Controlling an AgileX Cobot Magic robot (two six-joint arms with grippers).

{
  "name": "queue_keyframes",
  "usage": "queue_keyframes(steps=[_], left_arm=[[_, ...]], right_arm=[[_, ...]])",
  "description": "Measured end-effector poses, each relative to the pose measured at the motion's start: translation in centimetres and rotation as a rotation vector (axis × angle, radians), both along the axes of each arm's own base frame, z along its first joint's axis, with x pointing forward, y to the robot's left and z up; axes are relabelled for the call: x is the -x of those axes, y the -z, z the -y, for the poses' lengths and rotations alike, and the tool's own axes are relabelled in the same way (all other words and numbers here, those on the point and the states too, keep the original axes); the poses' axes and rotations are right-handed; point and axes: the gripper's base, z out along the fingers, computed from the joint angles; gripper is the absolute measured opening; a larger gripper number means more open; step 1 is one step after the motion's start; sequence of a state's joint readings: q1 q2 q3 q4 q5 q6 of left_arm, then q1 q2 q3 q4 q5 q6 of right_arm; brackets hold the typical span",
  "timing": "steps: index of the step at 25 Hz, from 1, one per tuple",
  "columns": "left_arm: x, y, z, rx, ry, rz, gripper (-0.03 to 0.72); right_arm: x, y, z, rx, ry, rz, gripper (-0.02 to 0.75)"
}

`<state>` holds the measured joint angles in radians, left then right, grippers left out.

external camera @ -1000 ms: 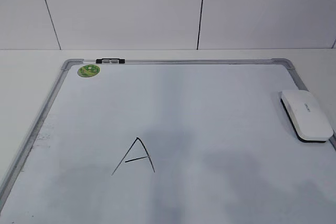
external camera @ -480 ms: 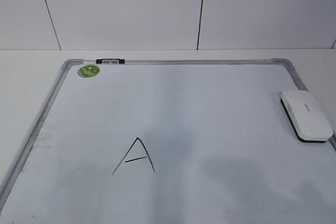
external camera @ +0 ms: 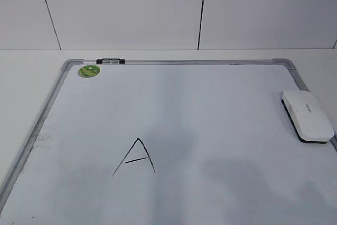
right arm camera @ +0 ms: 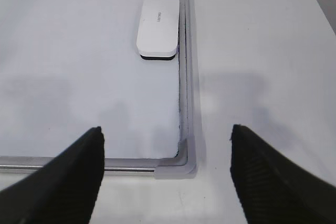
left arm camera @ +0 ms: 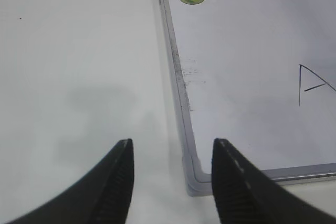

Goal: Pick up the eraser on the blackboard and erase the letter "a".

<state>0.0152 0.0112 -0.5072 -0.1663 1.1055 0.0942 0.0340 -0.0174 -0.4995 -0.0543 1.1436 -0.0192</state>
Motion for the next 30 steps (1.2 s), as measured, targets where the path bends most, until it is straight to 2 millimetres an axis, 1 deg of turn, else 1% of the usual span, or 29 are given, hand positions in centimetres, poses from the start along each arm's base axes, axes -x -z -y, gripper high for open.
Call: queue_keyframes(steps=[24, 30], left_arm=[[0.0, 0.0, 0.0, 0.0, 0.0, 0.0, 0.358], [0.0, 0.0, 0.0, 0.0, 0.0, 0.0, 0.343]], right_arm=[[0.0, 0.0, 0.0, 0.0, 0.0, 0.0, 0.592], [0.0, 0.0, 0.0, 0.0, 0.0, 0.0, 0.592]])
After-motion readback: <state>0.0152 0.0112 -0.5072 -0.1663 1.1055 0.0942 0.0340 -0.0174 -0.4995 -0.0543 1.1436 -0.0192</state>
